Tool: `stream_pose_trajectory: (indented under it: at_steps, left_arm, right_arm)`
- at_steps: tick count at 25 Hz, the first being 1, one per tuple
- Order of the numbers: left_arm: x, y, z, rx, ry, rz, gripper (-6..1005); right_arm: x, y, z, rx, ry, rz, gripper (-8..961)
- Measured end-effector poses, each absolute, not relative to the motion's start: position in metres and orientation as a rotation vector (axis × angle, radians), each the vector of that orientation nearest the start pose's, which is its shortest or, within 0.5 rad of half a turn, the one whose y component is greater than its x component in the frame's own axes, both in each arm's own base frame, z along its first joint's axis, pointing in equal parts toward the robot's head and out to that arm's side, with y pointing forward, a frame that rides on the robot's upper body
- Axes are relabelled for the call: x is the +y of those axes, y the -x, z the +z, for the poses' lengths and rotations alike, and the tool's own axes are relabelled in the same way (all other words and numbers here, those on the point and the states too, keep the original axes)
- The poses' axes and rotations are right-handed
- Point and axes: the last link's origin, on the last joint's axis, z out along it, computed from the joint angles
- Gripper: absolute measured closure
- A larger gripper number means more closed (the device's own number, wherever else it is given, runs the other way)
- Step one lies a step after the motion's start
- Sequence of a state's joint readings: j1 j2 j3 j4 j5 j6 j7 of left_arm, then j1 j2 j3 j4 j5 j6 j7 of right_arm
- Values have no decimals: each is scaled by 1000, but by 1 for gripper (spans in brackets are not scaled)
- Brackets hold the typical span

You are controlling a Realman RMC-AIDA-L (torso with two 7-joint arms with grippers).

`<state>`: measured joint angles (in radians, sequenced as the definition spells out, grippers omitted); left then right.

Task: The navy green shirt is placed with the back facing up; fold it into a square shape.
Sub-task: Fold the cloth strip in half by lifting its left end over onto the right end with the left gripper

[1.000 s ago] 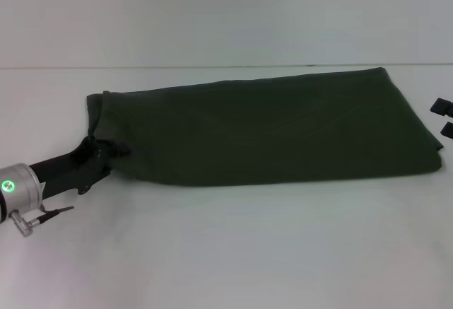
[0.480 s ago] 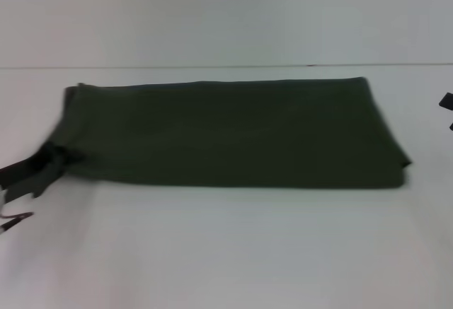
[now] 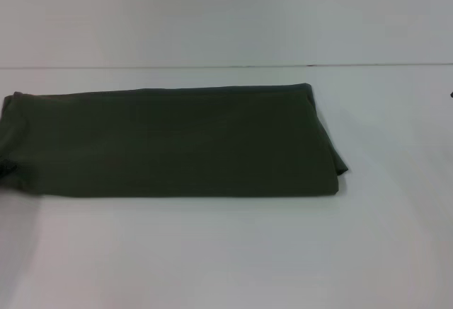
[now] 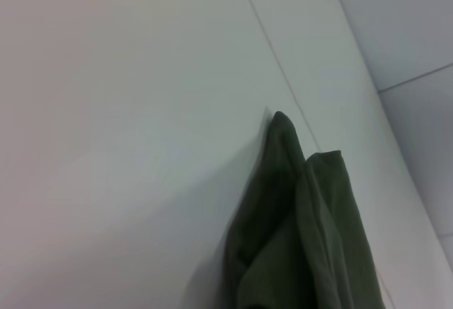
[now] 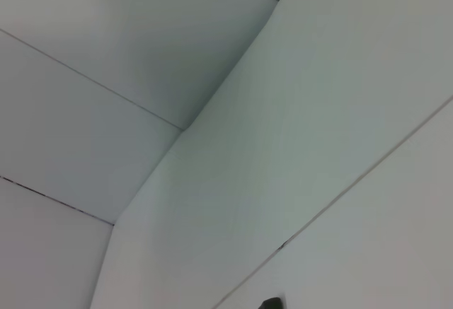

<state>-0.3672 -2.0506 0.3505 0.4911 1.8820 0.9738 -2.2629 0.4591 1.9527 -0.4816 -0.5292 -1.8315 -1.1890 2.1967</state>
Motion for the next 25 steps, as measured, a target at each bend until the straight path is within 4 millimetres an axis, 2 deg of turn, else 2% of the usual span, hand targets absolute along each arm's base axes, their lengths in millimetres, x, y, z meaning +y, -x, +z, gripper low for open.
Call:
stream_pose_trajectory:
  at_steps: [3, 6, 11, 14, 19, 22, 25]
  left_arm:
    - [312, 411, 49, -1932, 1189, -1016, 925]
    - [317, 397, 51, -1906, 1269, -1082, 924]
    - [337, 341, 63, -1747, 1538, -1318, 921]
    - [359, 297, 66, -1671, 1739, -1400, 919]
    - [387, 237, 42, -1627, 2012, -1369, 916]
    - [397, 205, 18, -1578, 2154, -1311, 914]
    - [401, 183, -8, -1516, 2257, -1227, 912]
  right_arm:
    - [357, -355, 83, 1745, 1637, 1041, 158]
    - [357, -354, 83, 1744, 1642, 1041, 158]
    - [357, -354, 82, 1744, 1649, 1039, 159]
    - [357, -353, 81, 1743, 1656, 1038, 159]
    - [359, -349, 77, 1744, 1671, 1033, 159]
    - [360, -348, 75, 1747, 1676, 1035, 159]
    - [359, -347, 73, 1752, 1679, 1037, 158]
